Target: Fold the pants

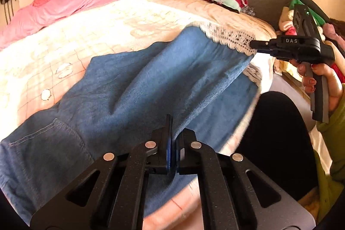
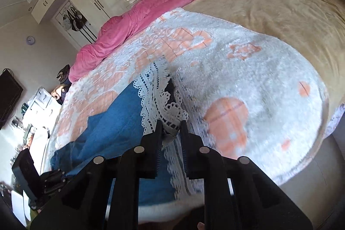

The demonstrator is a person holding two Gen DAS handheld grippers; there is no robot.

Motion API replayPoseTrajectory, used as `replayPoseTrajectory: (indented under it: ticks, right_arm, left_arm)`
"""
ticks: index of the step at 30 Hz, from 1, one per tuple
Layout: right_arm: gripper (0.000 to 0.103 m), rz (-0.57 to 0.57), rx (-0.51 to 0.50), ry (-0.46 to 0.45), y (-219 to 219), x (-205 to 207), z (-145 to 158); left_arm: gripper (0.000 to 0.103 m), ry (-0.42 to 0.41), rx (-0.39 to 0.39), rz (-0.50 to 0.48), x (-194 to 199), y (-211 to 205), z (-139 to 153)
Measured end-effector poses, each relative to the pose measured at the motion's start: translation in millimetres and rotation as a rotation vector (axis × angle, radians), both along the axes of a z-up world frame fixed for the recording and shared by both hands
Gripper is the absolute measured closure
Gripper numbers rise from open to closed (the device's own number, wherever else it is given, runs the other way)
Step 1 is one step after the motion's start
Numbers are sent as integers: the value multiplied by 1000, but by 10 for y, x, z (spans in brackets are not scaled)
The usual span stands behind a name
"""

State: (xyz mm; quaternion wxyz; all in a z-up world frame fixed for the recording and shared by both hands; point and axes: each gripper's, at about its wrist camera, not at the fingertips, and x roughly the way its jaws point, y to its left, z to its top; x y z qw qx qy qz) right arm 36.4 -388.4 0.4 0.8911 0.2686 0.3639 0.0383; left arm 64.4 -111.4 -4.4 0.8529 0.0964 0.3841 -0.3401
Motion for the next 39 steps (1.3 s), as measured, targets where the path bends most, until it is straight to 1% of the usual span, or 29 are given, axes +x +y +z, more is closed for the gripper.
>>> replayPoseTrajectory:
  ticks: [4, 8, 12, 17, 19, 21, 23, 25, 26, 27, 28, 29, 31, 33, 34, 35, 36, 37, 39]
  right_arm:
    - [88, 27, -2, 24, 67, -205, -40]
    - [88, 16, 24, 45, 46, -318, -149]
    - [88, -6, 36, 94, 14, -323, -283]
    - [88, -37, 45, 115, -53, -324, -405]
    - [88, -47, 1, 107, -40, -331, -380]
    - [88, -39, -71, 99, 28, -327, -343]
    - [87, -38, -99, 104, 58, -310, -364]
    - [83, -44, -87, 122, 32, -304, -429]
    - [79, -44, -87, 125, 25, -310, -433]
    - [67, -57, -106, 131, 12, -328, -418]
    - [64, -67, -119, 130, -1, -349, -390]
    - [64, -77, -135, 121, -15, -382, -343]
    - [63, -102, -198, 69, -12, -480, -158]
    - [62, -77, -221, 14, 51, -532, 4]
    - [62, -45, -229, -13, 123, -540, 75]
    - [61, -17, -232, -28, 190, -531, 114]
    - [59, 32, -230, -43, 305, -508, 141]
    - [56, 76, -228, -47, 409, -467, 142]
    - [56, 166, -233, -42, 659, -348, 87]
  left_arm:
    - [103, -6, 20, -2, -120, 47, -7]
    - [103, 24, 24, -1, -148, 74, -82]
    - [102, 38, 66, 0, -119, 17, -200]
    - [101, 54, 81, -8, -87, -14, -276]
    - [100, 53, 79, -18, -97, -25, -270]
    - [99, 48, 90, -23, -109, -41, -278]
    - [99, 49, 98, -25, -106, -50, -298]
    - [99, 53, 100, -25, -100, -56, -307]
    - [99, 56, 99, -26, -94, -55, -312]
    - [99, 59, 97, -25, -91, -52, -312]
    - [99, 61, 94, -26, -92, -52, -308]
    - [99, 62, 94, -30, -97, -56, -305]
    - [94, 68, 93, -37, -116, -57, -291]
    - [81, 80, 83, -43, -134, -56, -274]
    - [77, 79, 83, -35, -147, -47, -253]
    - [66, 73, 74, -29, -174, -20, -213]
    - [63, 65, 61, -18, -202, 15, -174]
    - [63, 61, 41, -1, -228, 69, -127]
    - [59, 54, -17, 45, -278, 240, -12]
